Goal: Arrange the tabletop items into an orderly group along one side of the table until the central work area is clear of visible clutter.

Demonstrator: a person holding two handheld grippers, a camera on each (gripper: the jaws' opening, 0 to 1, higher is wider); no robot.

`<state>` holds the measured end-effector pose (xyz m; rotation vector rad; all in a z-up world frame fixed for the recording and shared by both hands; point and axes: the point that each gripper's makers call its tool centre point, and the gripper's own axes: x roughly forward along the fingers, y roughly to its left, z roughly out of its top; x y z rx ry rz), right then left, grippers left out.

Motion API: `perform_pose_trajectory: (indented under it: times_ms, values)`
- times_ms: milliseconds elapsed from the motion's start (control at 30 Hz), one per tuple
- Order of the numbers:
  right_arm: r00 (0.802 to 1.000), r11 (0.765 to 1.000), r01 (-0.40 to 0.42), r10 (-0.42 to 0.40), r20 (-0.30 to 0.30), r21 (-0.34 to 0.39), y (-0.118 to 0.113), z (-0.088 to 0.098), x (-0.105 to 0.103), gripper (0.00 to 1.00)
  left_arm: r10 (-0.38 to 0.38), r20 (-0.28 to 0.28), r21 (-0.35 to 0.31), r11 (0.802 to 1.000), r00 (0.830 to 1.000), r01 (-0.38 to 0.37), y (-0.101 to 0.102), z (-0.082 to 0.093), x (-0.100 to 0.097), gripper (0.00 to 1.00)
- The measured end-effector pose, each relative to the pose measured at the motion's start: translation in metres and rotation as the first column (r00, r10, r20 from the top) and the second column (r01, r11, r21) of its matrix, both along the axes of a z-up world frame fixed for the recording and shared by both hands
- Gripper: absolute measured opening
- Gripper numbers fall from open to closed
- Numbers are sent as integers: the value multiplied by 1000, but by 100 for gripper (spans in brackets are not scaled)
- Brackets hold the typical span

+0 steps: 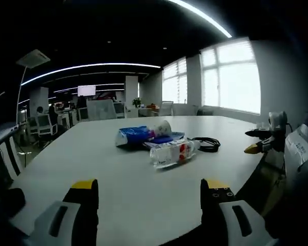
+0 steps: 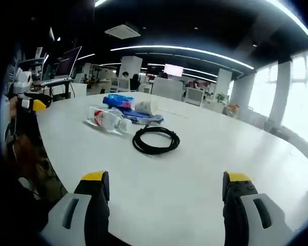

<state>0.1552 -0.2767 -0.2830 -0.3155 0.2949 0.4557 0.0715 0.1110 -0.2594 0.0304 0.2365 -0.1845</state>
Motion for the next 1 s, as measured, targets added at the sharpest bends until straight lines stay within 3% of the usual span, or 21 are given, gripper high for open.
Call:
perform_pose_trajectory:
  times_ms: [1000]
  values:
    - [1000,1000,14,-14,-11,-7,-8,-7,-4,87,-5,-17,17,1000,1000,5,-5,-3,2,81]
